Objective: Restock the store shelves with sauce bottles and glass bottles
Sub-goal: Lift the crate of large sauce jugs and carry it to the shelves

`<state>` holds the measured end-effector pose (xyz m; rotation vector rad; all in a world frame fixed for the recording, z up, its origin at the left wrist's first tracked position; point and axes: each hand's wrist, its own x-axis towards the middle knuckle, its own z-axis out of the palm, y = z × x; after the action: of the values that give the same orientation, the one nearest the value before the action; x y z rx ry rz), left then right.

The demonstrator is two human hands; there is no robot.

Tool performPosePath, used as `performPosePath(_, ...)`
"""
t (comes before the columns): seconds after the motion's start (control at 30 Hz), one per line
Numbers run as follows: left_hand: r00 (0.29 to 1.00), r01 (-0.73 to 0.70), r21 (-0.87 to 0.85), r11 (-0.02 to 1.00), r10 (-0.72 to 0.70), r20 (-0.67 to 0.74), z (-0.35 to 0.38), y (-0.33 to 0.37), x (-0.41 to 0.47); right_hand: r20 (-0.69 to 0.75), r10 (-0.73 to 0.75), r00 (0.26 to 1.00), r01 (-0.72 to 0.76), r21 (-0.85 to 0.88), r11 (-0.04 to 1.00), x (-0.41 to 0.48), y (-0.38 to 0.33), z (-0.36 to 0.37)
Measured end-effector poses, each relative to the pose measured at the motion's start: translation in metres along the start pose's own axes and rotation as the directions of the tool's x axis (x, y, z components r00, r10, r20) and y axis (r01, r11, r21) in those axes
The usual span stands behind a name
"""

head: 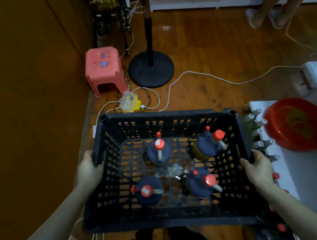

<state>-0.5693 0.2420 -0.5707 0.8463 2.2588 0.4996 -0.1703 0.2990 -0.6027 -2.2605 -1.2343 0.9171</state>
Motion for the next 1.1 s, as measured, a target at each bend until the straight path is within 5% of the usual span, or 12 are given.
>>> performPosePath(0.53, 0.990, -0.140, 0.033, 0.990, 0.141, -0.028, 0.192, -0.106, 0.231, -0.094, -0.062, 0.994, 0.060, -0.022, 0.998, 0.154, 0.098, 0.221)
performPosePath(1.1, 0.947, -0.274, 0.179, 0.945, 0.297, -0.119, 0.220, -0.102, 0.304, -0.134, -0.202, 0.970, 0.199, -0.031, 0.979, 0.214, 0.091, 0.255)
